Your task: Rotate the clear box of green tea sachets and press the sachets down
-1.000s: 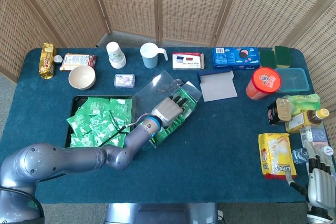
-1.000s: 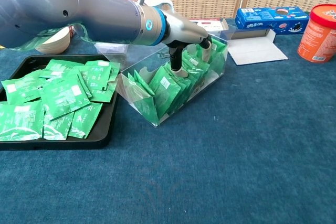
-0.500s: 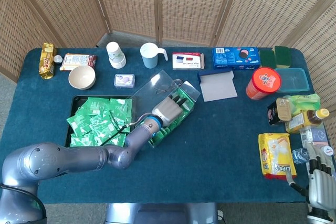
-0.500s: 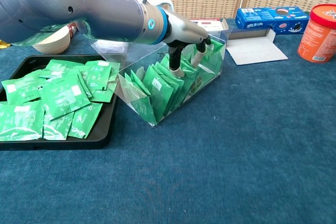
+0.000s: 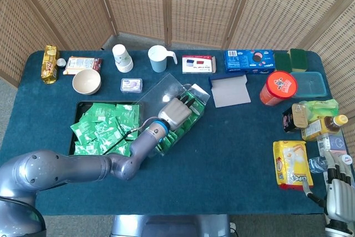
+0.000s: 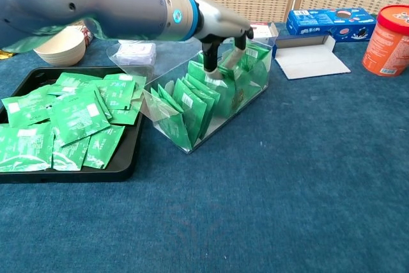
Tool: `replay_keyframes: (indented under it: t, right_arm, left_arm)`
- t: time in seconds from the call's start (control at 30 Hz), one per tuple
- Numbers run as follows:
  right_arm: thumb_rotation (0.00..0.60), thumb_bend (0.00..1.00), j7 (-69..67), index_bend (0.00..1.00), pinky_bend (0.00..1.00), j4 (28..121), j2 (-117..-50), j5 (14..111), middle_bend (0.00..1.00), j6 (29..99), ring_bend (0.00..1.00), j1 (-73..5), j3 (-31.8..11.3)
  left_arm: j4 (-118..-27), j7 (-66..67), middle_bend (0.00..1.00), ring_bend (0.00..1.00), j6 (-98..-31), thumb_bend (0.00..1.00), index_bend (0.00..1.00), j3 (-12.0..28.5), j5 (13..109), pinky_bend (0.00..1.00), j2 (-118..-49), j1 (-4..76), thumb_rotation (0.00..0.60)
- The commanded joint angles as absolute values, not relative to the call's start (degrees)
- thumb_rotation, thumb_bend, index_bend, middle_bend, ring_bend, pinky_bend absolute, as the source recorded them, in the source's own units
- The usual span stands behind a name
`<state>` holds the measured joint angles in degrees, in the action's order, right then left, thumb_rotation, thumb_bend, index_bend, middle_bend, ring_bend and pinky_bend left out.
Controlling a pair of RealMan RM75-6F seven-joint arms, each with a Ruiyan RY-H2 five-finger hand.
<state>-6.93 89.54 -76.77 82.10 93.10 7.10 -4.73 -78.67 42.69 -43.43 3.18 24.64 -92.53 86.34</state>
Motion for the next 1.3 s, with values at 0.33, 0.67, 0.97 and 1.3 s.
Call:
replay_keyframes:
  t: [0.33, 0.67, 0.97, 1.3]
  right_arm:
    - [0.600, 0.34, -7.0, 0.00, 0.07, 89.6, -77.0, 83.7, 0.00, 92.8, 0.00, 6.4, -4.6]
    - [0.600, 0.34, -6.7, 0.00, 0.07, 90.0, -77.0, 84.8, 0.00, 92.4, 0.00, 5.6, -4.6]
    - [0.600, 0.34, -6.2, 0.00, 0.07, 90.3, -77.1, 85.4, 0.00, 90.8, 0.00, 4.1, -4.8]
    - [0.600, 0.34, -4.4, 0.00, 0.07, 91.0, -77.5, 86.0, 0.00, 88.0, 0.00, 1.6, -5.0]
  left_arm:
    - [-93.9, 33.4, 0.05, 0.00, -56.8, 0.32, 0.58, 6.1, 40.9, 0.15, -82.1, 77.1, 0.600]
    - [-106.5, 25.6, 0.05, 0.00, -66.8, 0.32, 0.58, 6.3, 54.9, 0.15, -71.7, 67.5, 0.600]
    - [-114.2, 19.1, 0.05, 0.00, -72.4, 0.32, 0.57, 1.4, 64.5, 0.15, -60.9, 56.8, 0.600]
    - [-112.1, 13.7, 0.05, 0.00, -76.6, 0.32, 0.56, -6.4, 68.6, 0.15, -55.9, 43.7, 0.600]
